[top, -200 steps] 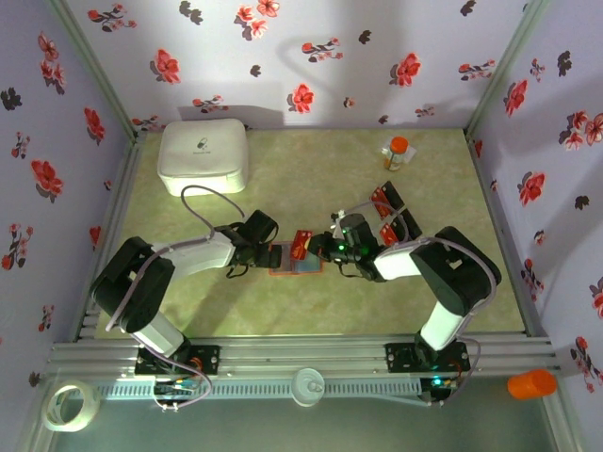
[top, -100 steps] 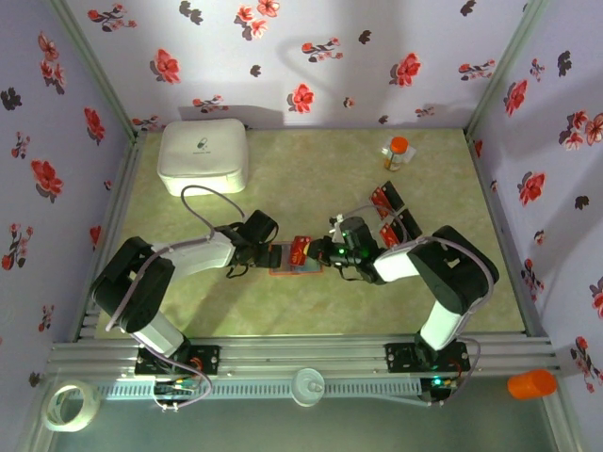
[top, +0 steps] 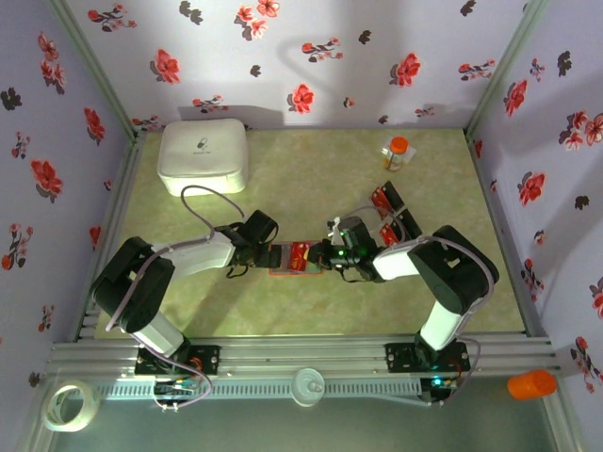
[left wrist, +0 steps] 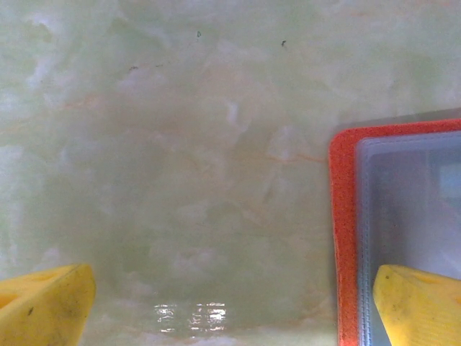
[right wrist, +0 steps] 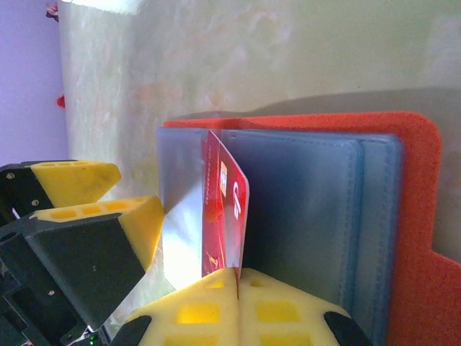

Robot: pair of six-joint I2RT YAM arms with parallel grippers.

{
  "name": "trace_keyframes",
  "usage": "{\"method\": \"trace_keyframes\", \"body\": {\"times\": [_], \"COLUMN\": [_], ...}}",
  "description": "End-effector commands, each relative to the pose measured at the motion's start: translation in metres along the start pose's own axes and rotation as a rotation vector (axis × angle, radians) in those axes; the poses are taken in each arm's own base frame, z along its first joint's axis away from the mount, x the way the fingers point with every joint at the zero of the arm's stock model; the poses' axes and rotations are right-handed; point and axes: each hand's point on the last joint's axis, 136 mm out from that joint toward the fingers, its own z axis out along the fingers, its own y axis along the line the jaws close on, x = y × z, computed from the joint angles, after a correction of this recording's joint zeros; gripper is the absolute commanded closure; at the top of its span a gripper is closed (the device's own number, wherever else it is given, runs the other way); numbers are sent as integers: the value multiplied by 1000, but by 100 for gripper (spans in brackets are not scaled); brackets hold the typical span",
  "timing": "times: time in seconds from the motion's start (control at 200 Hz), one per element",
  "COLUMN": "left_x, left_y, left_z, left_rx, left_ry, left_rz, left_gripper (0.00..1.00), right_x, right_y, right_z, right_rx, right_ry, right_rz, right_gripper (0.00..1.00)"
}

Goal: Put the credit cards into the card holder

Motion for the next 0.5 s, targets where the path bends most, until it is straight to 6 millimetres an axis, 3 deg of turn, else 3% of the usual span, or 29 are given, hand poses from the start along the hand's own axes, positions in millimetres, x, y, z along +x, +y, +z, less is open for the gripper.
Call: {"method": "trace_keyframes", "body": {"times": [0.0,0.495], "left_x": [13,13], "left_y": [9,7], "left_z": [4,5], "left_rx": [-50,-49], "left_ry": [33,32], "left_rz": [14,17], "left_gripper": [0,0], "right_x": [19,23], "right_y": [-19,-22], "right_z": [5,9], "right_rx": [73,113], "right_ry": [87,151], "right_rz": [9,2], "right_gripper": [100,100]}}
